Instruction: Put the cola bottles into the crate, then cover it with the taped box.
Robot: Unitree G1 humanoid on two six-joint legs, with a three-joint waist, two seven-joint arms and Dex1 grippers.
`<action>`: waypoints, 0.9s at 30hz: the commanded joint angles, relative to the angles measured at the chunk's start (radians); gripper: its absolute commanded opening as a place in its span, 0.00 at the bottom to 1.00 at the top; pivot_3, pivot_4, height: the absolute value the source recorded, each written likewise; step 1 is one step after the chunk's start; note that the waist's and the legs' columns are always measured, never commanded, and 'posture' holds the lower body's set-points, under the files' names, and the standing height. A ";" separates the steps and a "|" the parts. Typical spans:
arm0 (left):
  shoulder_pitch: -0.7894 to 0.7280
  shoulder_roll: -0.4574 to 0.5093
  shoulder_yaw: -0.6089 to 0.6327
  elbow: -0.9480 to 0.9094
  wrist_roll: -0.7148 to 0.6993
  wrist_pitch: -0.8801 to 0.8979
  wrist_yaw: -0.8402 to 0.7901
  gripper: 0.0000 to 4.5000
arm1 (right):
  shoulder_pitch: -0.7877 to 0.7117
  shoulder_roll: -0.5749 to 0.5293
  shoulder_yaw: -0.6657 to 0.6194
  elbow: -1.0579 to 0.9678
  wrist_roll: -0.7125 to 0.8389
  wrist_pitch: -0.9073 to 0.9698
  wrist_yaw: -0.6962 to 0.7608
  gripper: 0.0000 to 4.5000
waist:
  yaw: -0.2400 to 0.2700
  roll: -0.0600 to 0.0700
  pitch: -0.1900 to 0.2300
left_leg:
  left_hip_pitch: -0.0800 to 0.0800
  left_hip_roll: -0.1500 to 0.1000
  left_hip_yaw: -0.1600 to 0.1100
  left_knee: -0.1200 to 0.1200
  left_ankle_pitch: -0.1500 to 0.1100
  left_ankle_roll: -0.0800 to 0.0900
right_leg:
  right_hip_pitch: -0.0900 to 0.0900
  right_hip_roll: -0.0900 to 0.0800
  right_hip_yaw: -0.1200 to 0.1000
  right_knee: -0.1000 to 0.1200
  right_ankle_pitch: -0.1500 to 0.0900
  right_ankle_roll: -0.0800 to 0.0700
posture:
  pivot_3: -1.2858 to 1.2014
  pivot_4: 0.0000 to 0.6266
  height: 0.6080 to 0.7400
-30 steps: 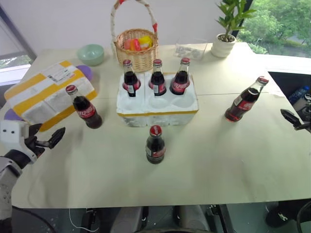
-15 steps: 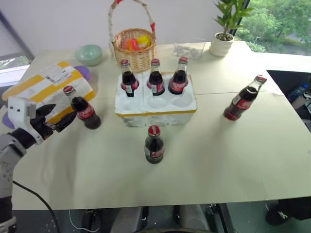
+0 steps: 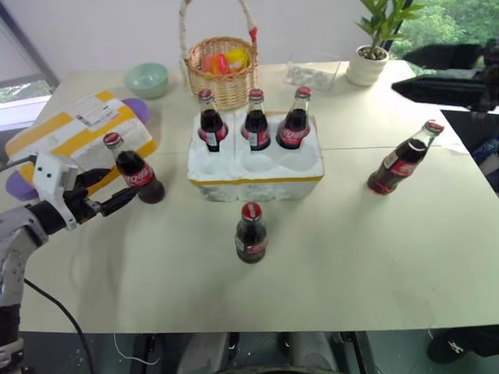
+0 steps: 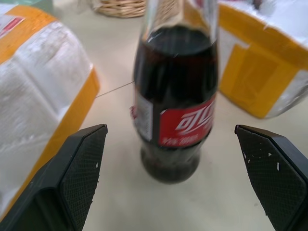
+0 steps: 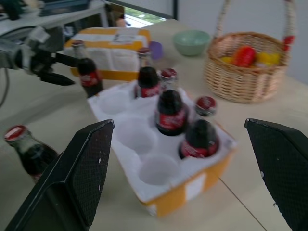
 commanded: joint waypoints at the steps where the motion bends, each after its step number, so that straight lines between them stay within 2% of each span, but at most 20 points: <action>1: -0.021 -0.006 -0.010 0.007 0.024 -0.041 0.007 0.99 | -0.044 0.001 -0.037 -0.104 0.100 0.070 -0.010 1.00 | 0.006 -0.001 0.000 | 0.000 0.000 0.000 0.000 0.000 0.001 | 0.000 0.000 0.000 0.000 0.000 0.000 | 0.52 0.24 0.99; 10: -0.121 -0.061 -0.077 0.132 0.087 -0.114 0.033 0.99 | -0.004 0.016 -0.024 -0.170 0.157 0.069 -0.035 1.00 | 0.001 -0.002 -0.001 | 0.000 0.000 0.000 0.003 0.000 0.002 | 0.001 0.001 0.000 0.001 0.002 0.000 | 0.52 0.24 0.99; 27: -0.260 -0.139 -0.140 0.264 0.107 -0.135 0.039 0.99 | 0.054 0.029 -0.038 -0.196 0.193 0.055 -0.083 1.00 | 0.003 -0.003 -0.001 | 0.000 0.000 0.000 0.005 0.000 0.001 | 0.001 0.001 0.000 0.002 0.004 0.000 | 0.52 0.24 0.99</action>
